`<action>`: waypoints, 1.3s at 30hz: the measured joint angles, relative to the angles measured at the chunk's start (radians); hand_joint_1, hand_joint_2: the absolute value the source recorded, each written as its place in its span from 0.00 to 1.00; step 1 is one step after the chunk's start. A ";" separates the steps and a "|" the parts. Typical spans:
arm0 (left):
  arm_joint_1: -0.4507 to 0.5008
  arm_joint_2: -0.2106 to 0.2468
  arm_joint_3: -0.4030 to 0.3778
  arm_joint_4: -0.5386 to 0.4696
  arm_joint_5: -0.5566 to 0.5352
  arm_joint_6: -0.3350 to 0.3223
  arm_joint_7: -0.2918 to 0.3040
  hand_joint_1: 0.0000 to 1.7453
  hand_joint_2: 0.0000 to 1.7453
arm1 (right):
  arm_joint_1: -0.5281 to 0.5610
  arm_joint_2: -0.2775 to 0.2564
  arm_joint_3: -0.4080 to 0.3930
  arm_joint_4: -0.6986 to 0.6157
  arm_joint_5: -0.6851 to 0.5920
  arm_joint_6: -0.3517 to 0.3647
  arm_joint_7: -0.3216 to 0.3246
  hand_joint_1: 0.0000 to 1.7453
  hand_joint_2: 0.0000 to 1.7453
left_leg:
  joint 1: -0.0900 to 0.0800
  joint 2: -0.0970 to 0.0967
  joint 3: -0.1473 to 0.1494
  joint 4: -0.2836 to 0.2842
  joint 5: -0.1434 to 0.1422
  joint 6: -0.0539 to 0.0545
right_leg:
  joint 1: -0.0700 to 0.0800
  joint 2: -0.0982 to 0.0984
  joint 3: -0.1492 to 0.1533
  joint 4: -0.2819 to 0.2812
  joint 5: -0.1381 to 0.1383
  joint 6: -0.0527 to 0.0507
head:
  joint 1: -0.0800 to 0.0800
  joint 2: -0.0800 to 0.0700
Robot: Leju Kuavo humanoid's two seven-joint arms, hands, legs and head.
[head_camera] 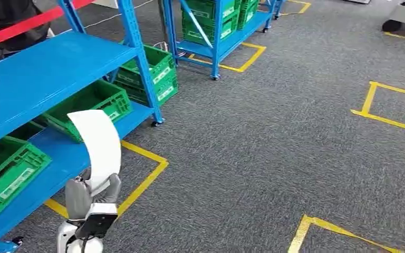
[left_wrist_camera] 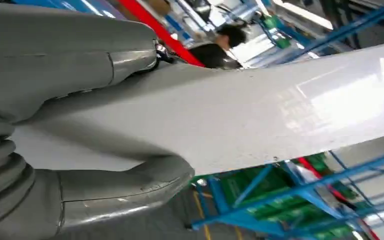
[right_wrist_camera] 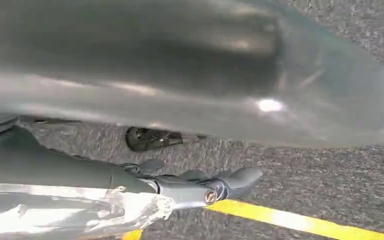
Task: Take the parts from the cabinet and place them on the table.
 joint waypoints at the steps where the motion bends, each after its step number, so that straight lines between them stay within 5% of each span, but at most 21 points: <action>1: -0.005 0.002 -0.008 0.001 0.011 -0.007 -0.003 1.00 1.00 | 0.001 0.001 -0.006 0.000 0.000 0.000 0.000 0.00 0.00 | 0.001 0.005 -0.001 0.000 0.003 -0.005 | 0.002 0.006 -0.005 0.003 0.002 -0.004 | 0.000 0.000; 3: -0.013 0.006 -0.020 0.002 0.027 -0.016 -0.010 1.00 1.00 | 0.005 0.006 -0.019 0.000 0.001 0.000 0.000 0.00 0.00 | 0.005 0.001 -0.007 0.007 -0.007 -0.018 | -0.004 0.022 -0.007 -0.007 0.013 -0.022 | 0.001 0.000; 4: -0.015 0.009 -0.022 0.002 0.033 -0.021 -0.013 1.00 1.00 | 0.005 0.008 -0.021 -0.002 0.003 0.001 -0.001 0.00 0.00 | 0.008 -0.045 -0.017 0.032 -0.030 -0.024 | -0.004 0.029 -0.010 -0.008 0.018 -0.029 | -0.001 0.000; 5: -0.016 0.012 -0.025 0.002 0.037 -0.023 -0.018 1.00 1.00 | 0.003 0.009 -0.022 -0.004 0.007 0.001 -0.002 0.00 0.00 | 0.009 -0.071 -0.045 0.095 -0.071 -0.026 | -0.005 0.038 -0.015 -0.008 0.021 -0.034 | -0.001 0.000; 8: -0.016 0.023 -0.030 0.005 0.044 -0.028 -0.019 1.00 1.00 | 0.000 0.011 -0.031 -0.005 0.010 0.003 -0.003 0.00 0.00 | 0.009 -0.084 -0.149 0.322 -0.162 -0.029 | -0.005 0.069 -0.027 -0.008 0.028 -0.037 | -0.001 0.000; 9: -0.016 0.026 -0.031 0.006 0.047 -0.029 -0.020 1.00 1.00 | 0.002 0.011 -0.035 -0.005 0.011 0.003 -0.003 0.00 0.00 | 0.009 -0.084 -0.153 0.326 -0.147 -0.029 | -0.005 0.082 -0.029 -0.007 0.030 -0.036 | 0.000 0.000; 11: -0.018 0.029 -0.035 0.006 0.057 -0.032 -0.025 1.00 1.00 | 0.002 0.013 -0.040 -0.005 0.013 0.002 -0.003 0.00 0.00 | 0.014 -0.087 -0.103 0.219 -0.066 -0.031 | -0.009 0.106 -0.034 -0.002 0.032 -0.031 | 0.000 0.000; 13: -0.021 0.030 -0.040 0.006 0.069 -0.037 -0.028 1.00 1.00 | 0.002 0.016 -0.045 -0.008 0.016 -0.001 -0.003 0.00 0.00 | 0.029 -0.141 -0.028 0.064 0.006 -0.040 | -0.013 0.128 -0.041 0.010 0.030 -0.020 | -0.001 0.000; 14: -0.024 0.031 -0.042 0.007 0.072 -0.039 -0.029 1.00 1.00 | -0.001 0.016 -0.047 -0.011 0.018 -0.001 -0.002 0.00 0.00 | 0.034 -0.164 -0.013 0.027 -0.010 -0.041 | -0.007 0.141 -0.055 0.030 0.027 -0.012 | 0.000 0.000; 18: -0.027 0.032 -0.045 0.008 0.076 -0.040 -0.030 1.00 1.00 | 0.014 0.019 -0.063 -0.016 0.024 -0.003 -0.002 0.00 0.00 | 0.031 -0.133 -0.028 0.036 -0.010 -0.013 | -0.014 0.169 -0.086 0.024 0.040 0.008 | 0.000 0.000; 20: -0.028 0.031 -0.046 0.008 0.077 -0.041 -0.031 1.00 1.00 | 0.016 0.025 -0.069 -0.019 0.028 -0.005 -0.003 0.00 0.00 | 0.028 -0.112 -0.028 0.035 -0.008 0.000 | -0.005 0.085 -0.117 0.097 -0.007 0.014 | 0.017 0.000; 22: -0.027 0.033 -0.045 0.008 0.077 -0.042 -0.031 1.00 1.00 | 0.013 0.031 -0.071 -0.023 0.037 -0.004 -0.002 0.00 0.00 | 0.021 -0.084 -0.030 0.035 -0.009 0.003 | -0.006 0.054 -0.197 0.270 -0.086 0.017 | 0.018 0.000; 24: -0.027 0.034 -0.046 0.008 0.077 -0.045 -0.031 1.00 1.00 | 0.016 0.034 -0.080 -0.026 0.048 -0.005 0.001 0.00 0.00 | 0.016 -0.062 -0.030 0.035 -0.010 0.005 | -0.005 0.049 -0.233 0.354 -0.105 0.016 | 0.018 0.000; 25: -0.028 0.034 -0.046 0.008 0.077 -0.047 -0.031 1.00 1.00 | 0.019 0.036 -0.085 -0.028 0.054 -0.004 0.002 0.00 0.00 | 0.014 -0.051 -0.030 0.035 -0.010 0.005 | -0.004 0.048 -0.215 0.325 -0.082 0.012 | 0.017 0.000; 27: -0.032 0.033 -0.049 0.008 0.077 -0.051 -0.031 1.00 1.00 | 0.020 0.039 -0.095 -0.033 0.063 -0.005 0.003 0.00 0.00 | 0.012 -0.035 -0.028 0.035 -0.011 0.005 | 0.000 0.033 -0.119 0.153 -0.001 0.001 | 0.018 0.000; 28: -0.036 0.033 -0.053 0.008 0.075 -0.051 -0.031 1.00 1.00 | 0.020 0.041 -0.097 -0.035 0.071 -0.004 0.003 0.00 0.00 | 0.011 -0.029 -0.026 0.035 -0.012 0.004 | 0.006 -0.002 -0.067 0.064 0.024 -0.006 | 0.018 0.000; 29: -0.038 0.033 -0.057 0.008 0.073 -0.051 -0.031 1.00 1.00 | 0.017 0.044 -0.101 -0.039 0.079 -0.004 0.006 0.00 0.00 | 0.004 -0.022 -0.028 0.037 -0.014 0.001 | 0.018 -0.034 -0.053 0.036 0.008 -0.009 | 0.018 0.000; 33: -0.040 0.031 -0.066 0.008 0.068 -0.052 -0.031 1.00 1.00 | 0.023 0.050 -0.120 -0.044 0.097 -0.003 0.021 0.00 0.00 | 0.007 0.009 -0.027 0.034 -0.011 -0.015 | 0.020 0.010 -0.061 0.027 0.024 -0.030 | 0.017 0.000; 36: -0.042 0.033 -0.069 0.009 0.063 -0.051 -0.031 1.00 1.00 | 0.024 0.057 -0.124 -0.052 0.117 -0.003 0.034 0.00 0.00 | 0.011 -0.073 -0.076 0.145 -0.089 -0.027 | 0.011 0.038 -0.058 0.014 0.036 -0.044 | 0.015 0.000; 38: -0.038 0.035 -0.069 0.011 0.056 -0.041 -0.031 1.00 1.00 | 0.024 0.060 -0.129 -0.055 0.136 -0.003 0.044 0.00 0.00 | 0.012 -0.083 -0.152 0.306 -0.153 -0.030 | 0.010 0.060 -0.060 0.015 0.037 -0.045 | 0.014 0.000; 39: -0.036 0.037 -0.069 0.011 0.055 -0.037 -0.031 1.00 1.00 | 0.025 0.060 -0.132 -0.056 0.141 -0.003 0.047 0.00 0.00 | 0.012 -0.084 -0.172 0.341 -0.154 -0.032 | 0.010 0.073 -0.060 0.015 0.037 -0.045 | 0.014 0.000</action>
